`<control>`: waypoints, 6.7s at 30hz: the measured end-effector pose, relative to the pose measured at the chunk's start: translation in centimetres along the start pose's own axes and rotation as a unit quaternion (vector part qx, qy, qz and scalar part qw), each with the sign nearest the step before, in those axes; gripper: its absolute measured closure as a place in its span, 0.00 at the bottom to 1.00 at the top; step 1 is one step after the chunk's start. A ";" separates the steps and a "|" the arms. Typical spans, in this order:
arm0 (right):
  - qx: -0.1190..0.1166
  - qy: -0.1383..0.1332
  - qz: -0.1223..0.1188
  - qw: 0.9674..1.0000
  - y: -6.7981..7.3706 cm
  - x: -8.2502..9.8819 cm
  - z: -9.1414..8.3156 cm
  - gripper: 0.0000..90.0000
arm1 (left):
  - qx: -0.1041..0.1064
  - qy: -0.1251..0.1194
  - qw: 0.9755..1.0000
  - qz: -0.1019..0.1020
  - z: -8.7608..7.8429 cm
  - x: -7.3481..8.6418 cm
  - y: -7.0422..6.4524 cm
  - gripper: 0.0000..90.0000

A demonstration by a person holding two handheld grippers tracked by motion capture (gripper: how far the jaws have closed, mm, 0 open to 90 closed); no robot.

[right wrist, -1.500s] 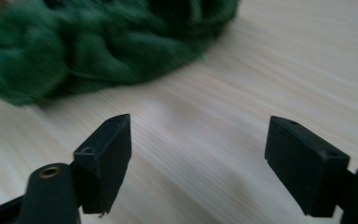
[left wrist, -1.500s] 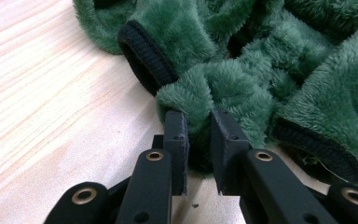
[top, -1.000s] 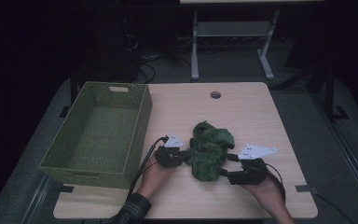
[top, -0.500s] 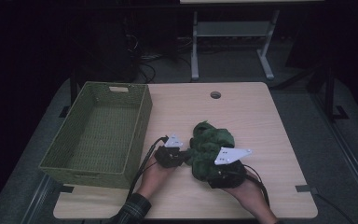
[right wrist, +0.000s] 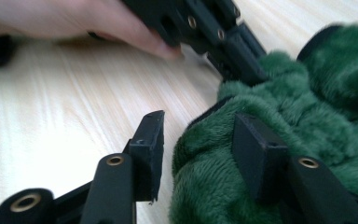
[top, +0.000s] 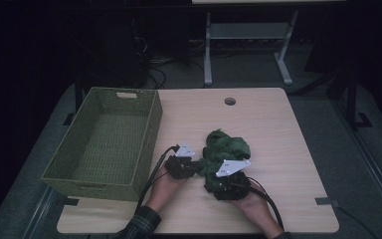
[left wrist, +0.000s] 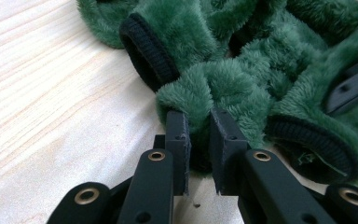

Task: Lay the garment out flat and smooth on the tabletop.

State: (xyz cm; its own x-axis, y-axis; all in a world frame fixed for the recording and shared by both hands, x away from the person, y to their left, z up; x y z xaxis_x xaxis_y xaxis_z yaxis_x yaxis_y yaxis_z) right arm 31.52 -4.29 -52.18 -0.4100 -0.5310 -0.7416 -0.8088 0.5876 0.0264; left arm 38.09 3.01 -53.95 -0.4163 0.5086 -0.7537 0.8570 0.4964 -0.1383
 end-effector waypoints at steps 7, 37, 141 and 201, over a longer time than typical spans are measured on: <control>0.021 0.016 -0.011 1.000 -0.1 0.9 1.2 0.70 | 0.001 0.000 1.000 0.001 0.0 0.0 0.0 0.87; 0.040 -0.096 0.044 0.994 -4.3 0.7 -8.4 0.91 | -0.007 0.012 1.000 0.015 -0.2 -0.1 -0.1 0.89; 0.126 -0.061 0.085 0.987 -14.8 0.2 -8.1 0.94 | -0.027 -0.042 0.998 0.030 -2.7 -6.7 1.5 0.93; 0.039 0.001 0.100 0.994 -18.4 -4.6 -0.6 0.68 | -0.028 0.018 0.998 -0.052 2.7 -6.8 8.1 0.54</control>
State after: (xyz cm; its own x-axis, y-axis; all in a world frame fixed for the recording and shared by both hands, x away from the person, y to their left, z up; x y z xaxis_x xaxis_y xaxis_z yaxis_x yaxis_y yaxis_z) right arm 48.03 -13.00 -48.82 -0.5600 -0.4007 -0.7251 -0.6765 0.7264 0.1210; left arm 48.69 1.70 -51.63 -0.5133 0.4776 -0.7131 0.7908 0.5860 -0.1767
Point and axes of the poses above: each handheld gripper's, and its own axes: z roughly forward along the jaws, x roughly out of its underside, y roughly to its left, the point moved 10 cm from there along z, roughly forward along the jaws, and after that the axes turned 3 degrees about x, right-handed, at the moved point
